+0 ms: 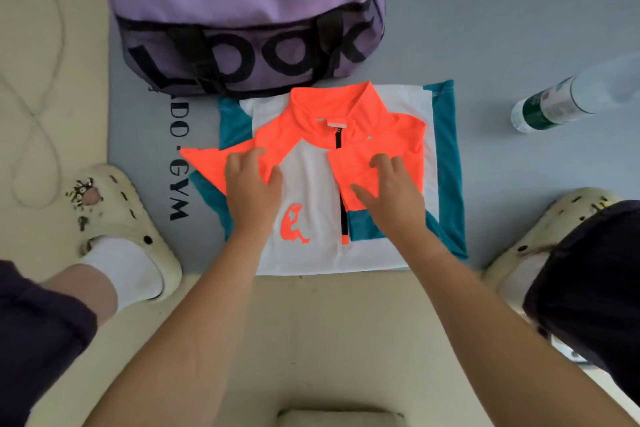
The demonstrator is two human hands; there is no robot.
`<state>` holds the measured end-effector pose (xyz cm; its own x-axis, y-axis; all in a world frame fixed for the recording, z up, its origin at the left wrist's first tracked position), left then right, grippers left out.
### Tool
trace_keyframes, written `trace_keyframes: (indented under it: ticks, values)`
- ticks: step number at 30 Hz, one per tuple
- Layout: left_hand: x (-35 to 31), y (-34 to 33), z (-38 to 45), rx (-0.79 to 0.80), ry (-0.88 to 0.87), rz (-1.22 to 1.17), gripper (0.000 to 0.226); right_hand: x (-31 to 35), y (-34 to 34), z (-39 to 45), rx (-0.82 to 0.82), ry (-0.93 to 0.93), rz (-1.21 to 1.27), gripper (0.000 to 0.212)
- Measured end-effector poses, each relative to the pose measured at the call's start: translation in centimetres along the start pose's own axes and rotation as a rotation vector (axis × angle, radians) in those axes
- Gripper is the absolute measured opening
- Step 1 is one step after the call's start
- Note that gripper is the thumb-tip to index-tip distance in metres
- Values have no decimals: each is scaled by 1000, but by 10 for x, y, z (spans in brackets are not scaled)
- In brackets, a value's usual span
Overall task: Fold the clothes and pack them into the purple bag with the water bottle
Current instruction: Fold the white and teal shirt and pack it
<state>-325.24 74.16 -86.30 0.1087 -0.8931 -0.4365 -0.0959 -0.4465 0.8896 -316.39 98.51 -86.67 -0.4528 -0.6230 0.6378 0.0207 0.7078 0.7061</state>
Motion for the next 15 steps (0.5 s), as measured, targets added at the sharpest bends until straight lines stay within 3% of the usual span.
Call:
trace_keyframes:
  ticks: [2,7,10,15]
  values:
    - [24,22,27,-54,14,161,41,37,-38,4,145,117,-3,51]
    - [50,5,69,292,-196,458,58,40,-82,10,287,48,33,58]
    - [60,11,84,288,-191,427,46,31,-82,15,288,38,25,55]
    - [90,13,83,411,-123,501,36,29,-88,25,349,-6,12,54]
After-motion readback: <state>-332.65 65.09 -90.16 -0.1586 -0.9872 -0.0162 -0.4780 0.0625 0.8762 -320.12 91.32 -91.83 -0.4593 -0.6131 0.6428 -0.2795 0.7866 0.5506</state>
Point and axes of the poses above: each hand's wrist, its own z-axis towards the middle knuckle, its own y-axis out of the back of the hand, x = y × z, the point moved 9 cm from there along z, towards the middle knuckle, and after that the axes turned 10 degrees about z, right-handed, at the moved point
